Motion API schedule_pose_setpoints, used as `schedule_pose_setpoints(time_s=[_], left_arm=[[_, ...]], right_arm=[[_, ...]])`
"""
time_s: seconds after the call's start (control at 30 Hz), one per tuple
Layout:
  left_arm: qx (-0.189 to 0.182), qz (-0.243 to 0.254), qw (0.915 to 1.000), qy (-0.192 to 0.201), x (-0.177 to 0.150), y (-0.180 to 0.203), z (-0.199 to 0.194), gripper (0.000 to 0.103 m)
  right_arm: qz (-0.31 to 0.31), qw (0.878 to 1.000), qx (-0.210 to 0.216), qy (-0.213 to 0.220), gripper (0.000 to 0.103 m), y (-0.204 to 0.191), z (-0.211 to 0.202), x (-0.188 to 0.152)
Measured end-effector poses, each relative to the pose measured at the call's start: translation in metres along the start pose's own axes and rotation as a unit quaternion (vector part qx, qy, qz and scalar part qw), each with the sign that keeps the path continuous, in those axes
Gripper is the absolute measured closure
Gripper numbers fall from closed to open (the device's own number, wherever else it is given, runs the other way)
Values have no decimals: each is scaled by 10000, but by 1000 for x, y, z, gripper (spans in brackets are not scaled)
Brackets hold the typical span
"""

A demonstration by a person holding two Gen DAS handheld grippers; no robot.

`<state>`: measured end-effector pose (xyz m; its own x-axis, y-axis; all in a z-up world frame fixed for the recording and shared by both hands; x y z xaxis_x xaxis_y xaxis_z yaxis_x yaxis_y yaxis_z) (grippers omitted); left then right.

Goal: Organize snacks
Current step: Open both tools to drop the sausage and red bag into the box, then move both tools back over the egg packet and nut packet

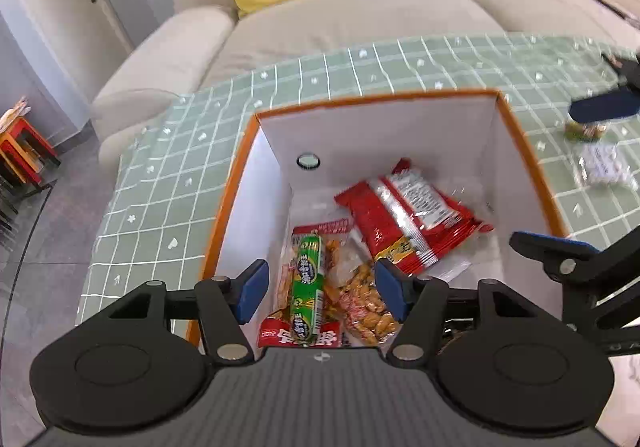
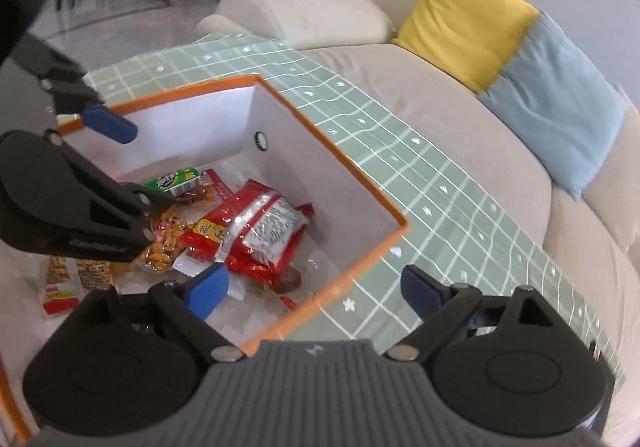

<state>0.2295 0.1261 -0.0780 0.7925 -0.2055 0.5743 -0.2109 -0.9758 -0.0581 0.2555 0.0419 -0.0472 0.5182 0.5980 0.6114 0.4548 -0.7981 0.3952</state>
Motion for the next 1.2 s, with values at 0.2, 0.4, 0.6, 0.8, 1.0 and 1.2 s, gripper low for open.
schedule_pose_setpoints(time_s=[0.2, 0.4, 0.6, 0.8, 1.0, 1.2], left_arm=[[-281, -297, 9979, 497, 3, 24, -27, 31], [-782, -387, 9915, 966, 5, 67, -48, 31], [-1020, -57, 9886, 1106, 3, 117, -50, 31], [-1300, -195, 9853, 1093, -3, 151, -41, 32], [-1363, -205, 9846, 1074, -11, 173, -29, 34], [-1526, -239, 9826, 1036, -17, 189, -11, 37]], right_arm=[[552, 9984, -123, -3, 11, 27, -24, -26], [1029, 9944, -255, 4, 11, 53, -48, -62], [1444, 9878, -536, -235, 10, 86, -59, -111], [2084, 9739, -751, -495, 10, 108, -63, -152], [2485, 9625, -932, -559, 10, 117, -63, -185], [2861, 9490, -1042, -820, 11, 118, -45, -210]])
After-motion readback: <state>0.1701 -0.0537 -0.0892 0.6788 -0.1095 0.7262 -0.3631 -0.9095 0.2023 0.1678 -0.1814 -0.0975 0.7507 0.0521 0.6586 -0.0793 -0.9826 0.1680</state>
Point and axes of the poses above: each gripper's, at about its wrist camera, not at the fingertips, and z roughly the way its jaws point, y to its right, x to its top, the point moved 8 cm from there along z, roughly the way its jaws point, and after that the axes turned 13 degrees about -x, right-handed, at the moved point
